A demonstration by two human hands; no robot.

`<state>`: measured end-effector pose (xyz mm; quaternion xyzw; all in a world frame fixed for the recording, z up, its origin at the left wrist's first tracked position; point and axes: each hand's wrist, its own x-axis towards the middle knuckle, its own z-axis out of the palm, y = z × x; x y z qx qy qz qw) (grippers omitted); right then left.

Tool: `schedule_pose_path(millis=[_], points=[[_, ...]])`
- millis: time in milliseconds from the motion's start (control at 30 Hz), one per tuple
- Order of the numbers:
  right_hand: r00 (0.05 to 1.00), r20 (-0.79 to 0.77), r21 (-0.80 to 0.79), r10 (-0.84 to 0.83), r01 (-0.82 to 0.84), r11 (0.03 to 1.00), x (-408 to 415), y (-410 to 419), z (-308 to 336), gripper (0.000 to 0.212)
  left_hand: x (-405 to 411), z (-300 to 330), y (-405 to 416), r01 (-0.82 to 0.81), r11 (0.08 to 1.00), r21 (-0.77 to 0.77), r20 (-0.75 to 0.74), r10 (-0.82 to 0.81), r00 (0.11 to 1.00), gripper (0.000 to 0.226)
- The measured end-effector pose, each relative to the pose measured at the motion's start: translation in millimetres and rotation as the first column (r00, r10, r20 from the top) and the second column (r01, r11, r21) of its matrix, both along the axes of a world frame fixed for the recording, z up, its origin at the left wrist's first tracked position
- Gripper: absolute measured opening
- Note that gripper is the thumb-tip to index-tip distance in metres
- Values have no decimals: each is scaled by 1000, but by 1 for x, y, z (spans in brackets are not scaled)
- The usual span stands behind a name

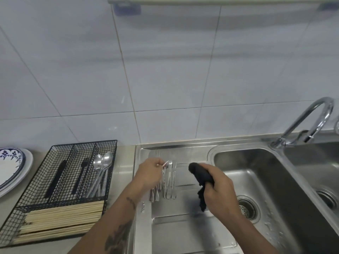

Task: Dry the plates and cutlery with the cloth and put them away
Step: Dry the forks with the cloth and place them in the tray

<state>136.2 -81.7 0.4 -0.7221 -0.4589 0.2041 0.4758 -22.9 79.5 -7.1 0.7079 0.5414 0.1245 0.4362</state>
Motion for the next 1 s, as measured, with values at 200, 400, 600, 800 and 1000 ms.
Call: schedule_pose_path(millis=[200, 400, 600, 800, 1000], points=[[804, 595, 114, 23, -112, 987, -28, -9, 27, 63, -4, 47, -60, 307, 911, 277, -219, -251, 943, 23], [642, 761, -156, 95, 40, 987, -21, -49, 10, 80, -17, 77, -100, 326, 856, 401, -264, -233, 936, 20], [631, 775, -73, 43, 22, 997, -25, -64, 29, 70, -11, 85, -117, 397, 796, 457, -280, -295, 914, 20], [825, 564, -138, -34, 135, 981, 3, -72, 37, 73, -11, 79, -110, 431, 787, 443, -293, -327, 898, 27], [896, 407, 62, -180, 169, 984, 8, -63, 48, 68, -22, 66, -97, 352, 877, 328, -244, -282, 928, 33]])
